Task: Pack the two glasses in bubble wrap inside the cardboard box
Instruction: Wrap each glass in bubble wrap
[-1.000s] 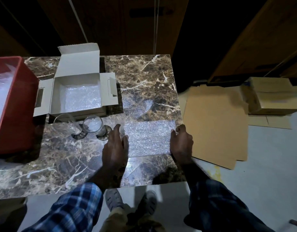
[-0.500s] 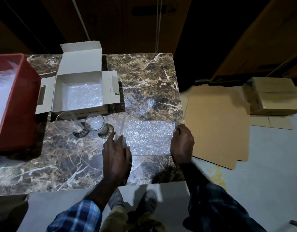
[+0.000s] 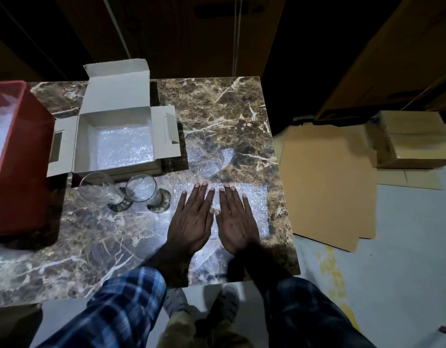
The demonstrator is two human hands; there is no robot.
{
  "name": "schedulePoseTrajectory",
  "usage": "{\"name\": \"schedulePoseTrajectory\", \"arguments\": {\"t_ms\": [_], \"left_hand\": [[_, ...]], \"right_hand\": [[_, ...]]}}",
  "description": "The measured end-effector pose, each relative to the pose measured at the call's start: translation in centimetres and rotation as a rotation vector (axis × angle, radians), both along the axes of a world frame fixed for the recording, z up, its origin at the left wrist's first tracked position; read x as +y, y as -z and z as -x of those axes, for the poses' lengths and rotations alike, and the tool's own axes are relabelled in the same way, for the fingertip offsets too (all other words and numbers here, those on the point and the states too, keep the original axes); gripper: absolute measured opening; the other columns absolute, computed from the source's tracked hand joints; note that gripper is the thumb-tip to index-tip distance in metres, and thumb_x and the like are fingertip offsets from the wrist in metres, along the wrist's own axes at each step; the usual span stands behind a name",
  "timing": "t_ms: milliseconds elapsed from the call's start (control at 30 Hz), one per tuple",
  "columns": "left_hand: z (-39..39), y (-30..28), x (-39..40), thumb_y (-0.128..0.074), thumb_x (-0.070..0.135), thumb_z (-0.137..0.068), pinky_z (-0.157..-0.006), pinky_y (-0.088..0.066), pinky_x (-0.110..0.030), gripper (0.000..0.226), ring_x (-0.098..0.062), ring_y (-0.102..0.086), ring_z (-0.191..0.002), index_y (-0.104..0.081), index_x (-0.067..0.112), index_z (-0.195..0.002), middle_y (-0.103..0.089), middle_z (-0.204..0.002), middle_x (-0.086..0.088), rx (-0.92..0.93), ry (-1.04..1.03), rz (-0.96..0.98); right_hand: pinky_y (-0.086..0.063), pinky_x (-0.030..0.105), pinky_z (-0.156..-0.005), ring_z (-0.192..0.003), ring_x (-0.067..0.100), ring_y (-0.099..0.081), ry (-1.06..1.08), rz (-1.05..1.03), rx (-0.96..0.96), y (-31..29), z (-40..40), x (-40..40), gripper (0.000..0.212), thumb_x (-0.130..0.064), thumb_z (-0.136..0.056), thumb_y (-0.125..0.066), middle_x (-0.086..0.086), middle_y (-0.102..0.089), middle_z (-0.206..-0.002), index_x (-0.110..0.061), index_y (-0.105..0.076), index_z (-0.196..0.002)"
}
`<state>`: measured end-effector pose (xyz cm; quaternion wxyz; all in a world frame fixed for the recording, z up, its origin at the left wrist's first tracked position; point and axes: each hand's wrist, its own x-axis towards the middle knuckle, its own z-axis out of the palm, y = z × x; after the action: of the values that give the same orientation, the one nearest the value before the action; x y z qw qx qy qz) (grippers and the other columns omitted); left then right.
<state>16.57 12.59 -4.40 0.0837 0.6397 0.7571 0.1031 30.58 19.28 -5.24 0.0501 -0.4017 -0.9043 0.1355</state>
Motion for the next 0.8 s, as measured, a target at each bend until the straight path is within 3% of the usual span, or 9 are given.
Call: {"name": "schedulePoseTrajectory", "arguments": {"t_ms": [167,333,433,533,633,800], "left_hand": [[1.1,-0.3,-1.4,-0.034,0.031,-0.105,-0.124,-0.012,-0.047,0.054,-0.021,-0.017,-0.153,-0.033,0.012,-0.155,-0.026,-0.164,-0.008,0.010,-0.045,-0.028],[2.8,-0.2,-3.2,-0.030,0.035,-0.106,-0.125,-0.004,-0.037,0.060,-0.021,-0.007,-0.155,-0.022,0.006,-0.158,-0.015,-0.166,-0.010,-0.003,-0.054,-0.007],[2.1,-0.5,-3.2,-0.030,0.034,-0.106,-0.126,-0.002,-0.040,0.060,-0.023,-0.005,-0.155,-0.020,0.004,-0.158,-0.014,-0.166,-0.013,0.007,-0.050,-0.009],[0.6,-1.2,-2.3,-0.035,0.028,-0.104,-0.125,-0.009,-0.049,0.058,-0.026,-0.010,-0.154,-0.026,0.003,-0.156,-0.020,-0.164,-0.015,0.040,-0.019,-0.036],[-0.8,-1.1,-1.8,-0.036,0.024,-0.102,-0.124,-0.012,-0.050,0.057,-0.027,-0.014,-0.154,-0.030,0.003,-0.155,-0.025,-0.163,-0.015,0.042,-0.014,-0.029],[-0.7,0.0,-2.3,-0.029,0.033,-0.105,-0.123,-0.013,-0.049,0.058,-0.023,-0.012,-0.154,-0.026,0.007,-0.157,-0.019,-0.165,-0.011,0.012,-0.010,0.027]], "right_hand": [[-0.008,0.045,-0.123,-0.154,0.020,-0.009,0.110,0.000,-0.065,-0.3,-2.2,1.0,0.069,-0.052,-0.105,-0.017,0.006,-0.010,-0.167,-0.009,-0.018,-0.159],[-0.007,0.043,-0.125,-0.155,0.023,-0.004,0.252,-0.003,-0.067,-0.9,-5.0,2.1,0.075,-0.058,-0.103,-0.012,0.009,-0.006,-0.167,-0.008,-0.010,-0.160],[-0.002,0.042,-0.124,-0.155,0.024,-0.004,0.194,-0.006,-0.084,-1.3,-4.3,1.6,0.074,-0.054,-0.104,-0.009,0.012,-0.005,-0.166,-0.005,-0.012,-0.159],[-0.007,0.044,-0.123,-0.153,0.027,-0.016,0.074,-0.053,-0.064,-1.5,-2.2,0.4,0.065,-0.041,-0.105,-0.021,0.015,-0.018,-0.164,-0.001,-0.024,-0.156],[-0.011,0.046,-0.124,-0.153,0.028,-0.015,0.013,-0.032,-0.058,-0.7,-0.9,-0.9,0.060,-0.034,-0.104,-0.027,0.015,-0.017,-0.165,-0.003,-0.025,-0.156],[-0.013,0.045,-0.124,-0.154,0.024,-0.013,0.005,-0.002,-0.062,-0.1,-1.5,-1.1,0.060,-0.039,-0.106,-0.028,0.011,-0.015,-0.166,-0.006,-0.026,-0.157]]}}
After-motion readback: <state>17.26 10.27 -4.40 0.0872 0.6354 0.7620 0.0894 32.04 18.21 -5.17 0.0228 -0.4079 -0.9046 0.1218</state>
